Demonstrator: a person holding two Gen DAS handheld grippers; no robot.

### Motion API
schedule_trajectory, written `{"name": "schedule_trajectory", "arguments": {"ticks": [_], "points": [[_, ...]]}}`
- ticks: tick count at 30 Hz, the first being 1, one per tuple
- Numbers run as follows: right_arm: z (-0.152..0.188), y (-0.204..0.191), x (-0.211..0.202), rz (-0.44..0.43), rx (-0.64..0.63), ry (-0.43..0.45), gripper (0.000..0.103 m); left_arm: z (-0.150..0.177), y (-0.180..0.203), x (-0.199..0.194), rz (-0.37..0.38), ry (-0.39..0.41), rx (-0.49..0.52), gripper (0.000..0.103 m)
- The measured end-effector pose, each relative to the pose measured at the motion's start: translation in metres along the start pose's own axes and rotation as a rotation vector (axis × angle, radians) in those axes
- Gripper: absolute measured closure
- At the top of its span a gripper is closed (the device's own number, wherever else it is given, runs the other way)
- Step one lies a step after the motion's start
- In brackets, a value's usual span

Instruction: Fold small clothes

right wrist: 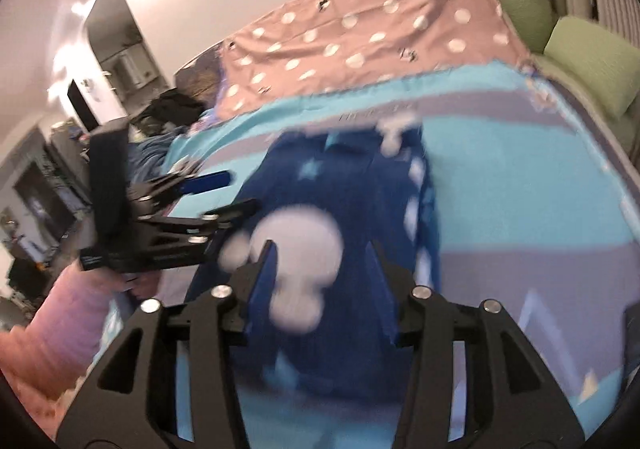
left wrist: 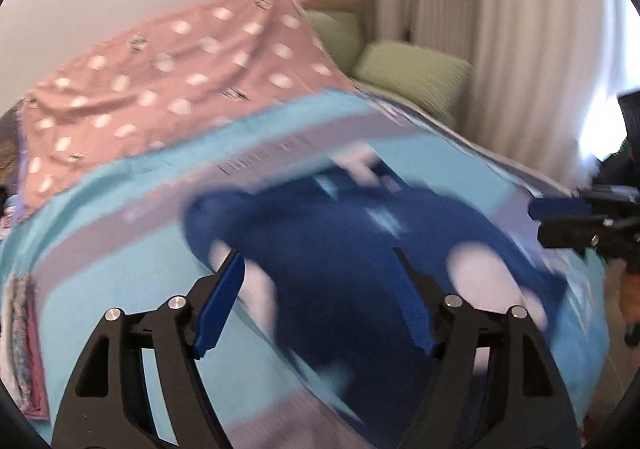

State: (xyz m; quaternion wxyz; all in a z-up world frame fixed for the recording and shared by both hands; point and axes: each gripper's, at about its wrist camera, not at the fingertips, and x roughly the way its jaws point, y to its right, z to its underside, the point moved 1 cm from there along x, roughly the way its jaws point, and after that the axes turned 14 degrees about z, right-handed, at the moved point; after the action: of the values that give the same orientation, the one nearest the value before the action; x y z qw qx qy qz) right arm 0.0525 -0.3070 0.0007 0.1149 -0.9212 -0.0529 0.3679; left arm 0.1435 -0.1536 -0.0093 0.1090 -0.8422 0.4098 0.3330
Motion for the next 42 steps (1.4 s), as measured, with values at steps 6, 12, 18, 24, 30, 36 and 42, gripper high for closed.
{"name": "schedule_trajectory", "arguments": {"ticks": [6,12,18,24,30,36,42], "points": [[0.033,0.023,0.008,0.097,0.144,-0.009,0.051,0.016,0.008,0.040,-0.055,-0.070,-0.007,0.019],[0.067,-0.025,-0.029,-0.076,-0.044,0.012,0.048,0.000,0.018,0.046,-0.108,-0.185,0.077,0.019],[0.087,-0.080,0.003,-0.144,-0.163,-0.008,0.048,-0.006,0.021,0.050,-0.119,-0.221,0.084,0.019],[0.087,-0.092,0.057,-0.333,0.027,-0.168,0.043,-0.009,0.023,0.052,-0.137,-0.244,0.086,0.019],[0.131,-0.160,0.072,-0.528,-0.119,-0.372,0.100,-0.010,0.032,0.064,-0.168,-0.228,0.111,0.019],[0.105,-0.116,-0.008,-0.290,-0.211,-0.098,0.045,-0.010,0.017,0.053,-0.093,-0.236,0.084,0.019],[0.066,-0.013,-0.047,-0.009,0.108,0.076,0.063,-0.006,0.021,0.050,-0.090,-0.184,0.083,0.019]]}}
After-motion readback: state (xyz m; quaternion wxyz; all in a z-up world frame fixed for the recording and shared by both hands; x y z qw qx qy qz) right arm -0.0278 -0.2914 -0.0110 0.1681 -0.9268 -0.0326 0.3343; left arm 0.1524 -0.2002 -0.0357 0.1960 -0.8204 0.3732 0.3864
